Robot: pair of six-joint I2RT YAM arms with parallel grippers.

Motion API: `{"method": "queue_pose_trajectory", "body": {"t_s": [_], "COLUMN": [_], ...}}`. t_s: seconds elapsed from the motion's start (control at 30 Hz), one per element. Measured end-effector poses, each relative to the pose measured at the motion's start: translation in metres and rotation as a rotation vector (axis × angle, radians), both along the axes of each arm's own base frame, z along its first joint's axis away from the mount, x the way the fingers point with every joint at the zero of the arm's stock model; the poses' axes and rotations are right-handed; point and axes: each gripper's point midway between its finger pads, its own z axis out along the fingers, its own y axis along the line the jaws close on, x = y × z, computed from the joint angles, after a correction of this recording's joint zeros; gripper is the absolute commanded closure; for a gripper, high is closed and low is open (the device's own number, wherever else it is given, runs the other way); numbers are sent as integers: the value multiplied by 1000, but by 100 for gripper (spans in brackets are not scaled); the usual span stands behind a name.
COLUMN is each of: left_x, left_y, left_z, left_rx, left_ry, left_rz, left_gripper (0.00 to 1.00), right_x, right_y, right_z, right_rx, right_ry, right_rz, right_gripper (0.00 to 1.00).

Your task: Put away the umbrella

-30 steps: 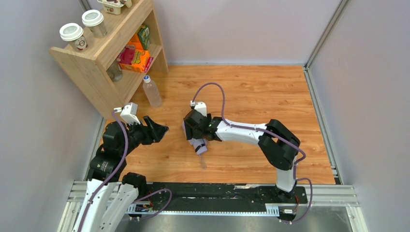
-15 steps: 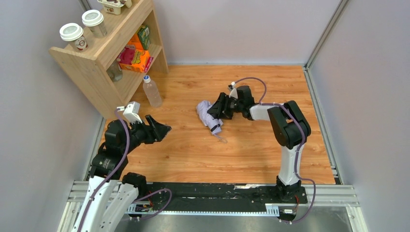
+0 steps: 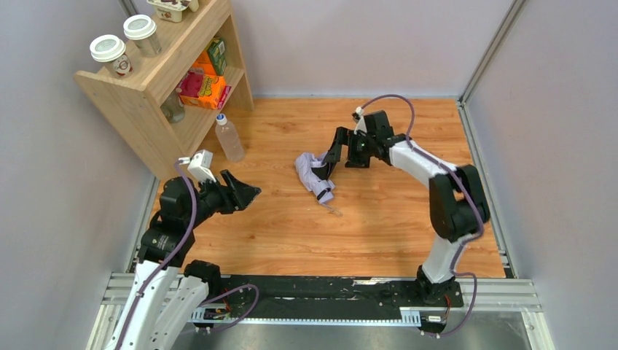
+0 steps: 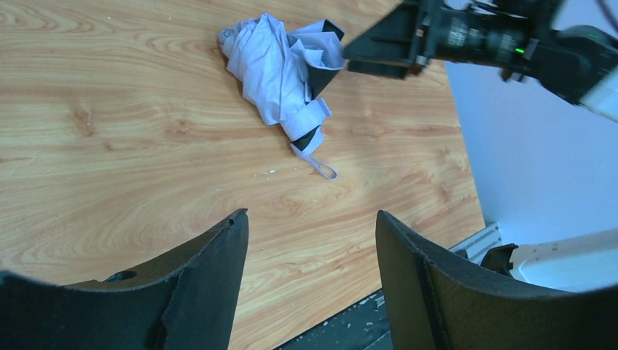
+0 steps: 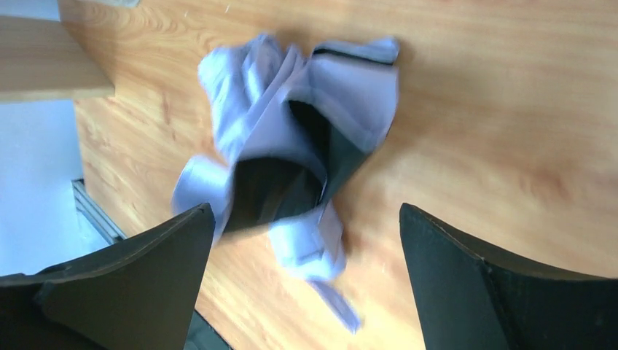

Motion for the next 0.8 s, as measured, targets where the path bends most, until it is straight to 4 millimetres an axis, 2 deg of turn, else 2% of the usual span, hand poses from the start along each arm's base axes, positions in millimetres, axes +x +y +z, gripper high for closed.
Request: {"method": "queue_pose_trajectory", "body": {"t_s": [0.07, 0.17, 0.27, 0.33, 0.43, 0.6, 0.7, 0.8], "left_x": [-1, -3, -6, -11, -21, -35, -44, -53], "left_y": [0, 1, 5, 10, 19, 35, 44, 52], "left_z": [3, 15, 42, 65, 99, 134, 146, 157], "left_rx": [-4, -15, -33, -52, -78, -97, -96, -87], "left_ry": [-10, -55, -155, -246, -378, -543, -614, -675], "left_rz": [0, 3, 23, 41, 80, 149, 186, 214], "left_gripper": [29, 29, 28, 28, 27, 27, 27, 26], "right_x": [-23, -56, -94, -119, -160, -226, -250, -259], "right_y": [-8, -24, -49, -77, -120, -174, -194, -203], "right_z": [28, 86, 144, 174, 209, 278, 301, 308], "right_rx": [-73, -174, -205, -191, -145, 39, 107, 116], "right_ry": [-60, -223, -391, -488, -616, -882, -993, -1042], "right_rz": [-19, -95, -185, -260, -363, -488, -534, -548], "right_gripper": [0, 0, 0, 0, 0, 0, 0, 0]}}
